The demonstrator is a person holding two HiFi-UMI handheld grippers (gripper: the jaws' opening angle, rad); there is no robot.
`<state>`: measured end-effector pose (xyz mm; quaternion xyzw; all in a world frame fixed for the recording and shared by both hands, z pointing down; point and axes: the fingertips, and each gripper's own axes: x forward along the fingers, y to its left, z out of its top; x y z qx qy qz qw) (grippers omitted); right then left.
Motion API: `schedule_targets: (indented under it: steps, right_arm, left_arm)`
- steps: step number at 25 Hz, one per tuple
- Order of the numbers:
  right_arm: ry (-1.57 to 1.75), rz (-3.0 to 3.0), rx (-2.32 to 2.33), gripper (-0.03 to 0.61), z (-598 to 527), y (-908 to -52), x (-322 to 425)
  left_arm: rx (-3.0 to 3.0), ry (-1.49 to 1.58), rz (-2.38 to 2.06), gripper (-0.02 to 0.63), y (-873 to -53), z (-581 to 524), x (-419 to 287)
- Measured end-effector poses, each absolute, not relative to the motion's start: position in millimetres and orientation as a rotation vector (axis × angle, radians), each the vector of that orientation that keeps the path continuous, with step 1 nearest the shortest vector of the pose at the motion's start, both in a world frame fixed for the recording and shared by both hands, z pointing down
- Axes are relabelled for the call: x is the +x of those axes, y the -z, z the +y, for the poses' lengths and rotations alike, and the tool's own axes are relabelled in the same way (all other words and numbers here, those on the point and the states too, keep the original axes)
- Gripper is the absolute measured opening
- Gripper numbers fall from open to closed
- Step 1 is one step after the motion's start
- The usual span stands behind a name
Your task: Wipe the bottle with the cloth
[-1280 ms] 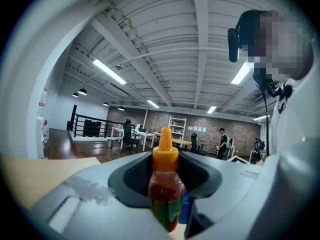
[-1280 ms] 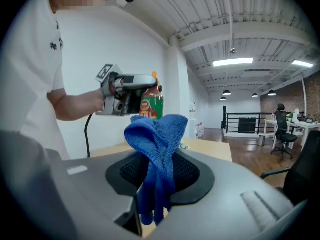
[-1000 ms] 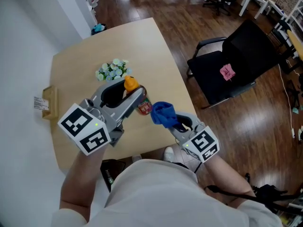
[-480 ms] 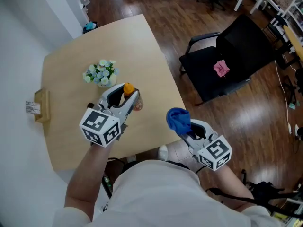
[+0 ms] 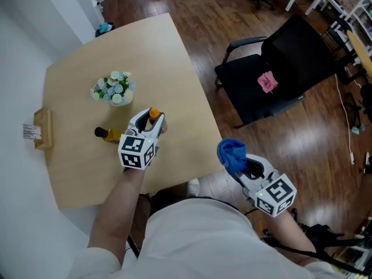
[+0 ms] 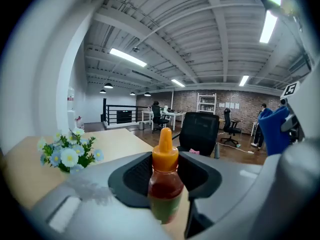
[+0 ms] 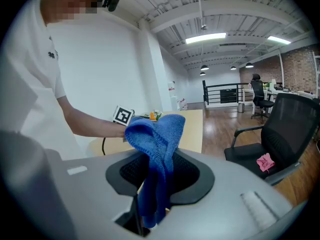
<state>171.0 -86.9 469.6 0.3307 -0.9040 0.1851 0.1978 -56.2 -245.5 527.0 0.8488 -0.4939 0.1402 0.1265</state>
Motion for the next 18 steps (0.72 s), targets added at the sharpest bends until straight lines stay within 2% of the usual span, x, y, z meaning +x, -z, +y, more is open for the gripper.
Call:
schedule_targets:
  steps: [8,18]
  right_arm:
    - [-0.553,-2.502,0.948,0.121,-80.9,-474.6,196.8]
    - [-0.549,-2.519,0.895,0.121,-75.6,-473.6,191.3]
  left_arm:
    - [2.41,-0.402,-1.512,0.161,-560.3,-257.0,-64.5]
    - [2.454,-0.421,-1.528,0.164,-579.2,-240.7,-59.6]
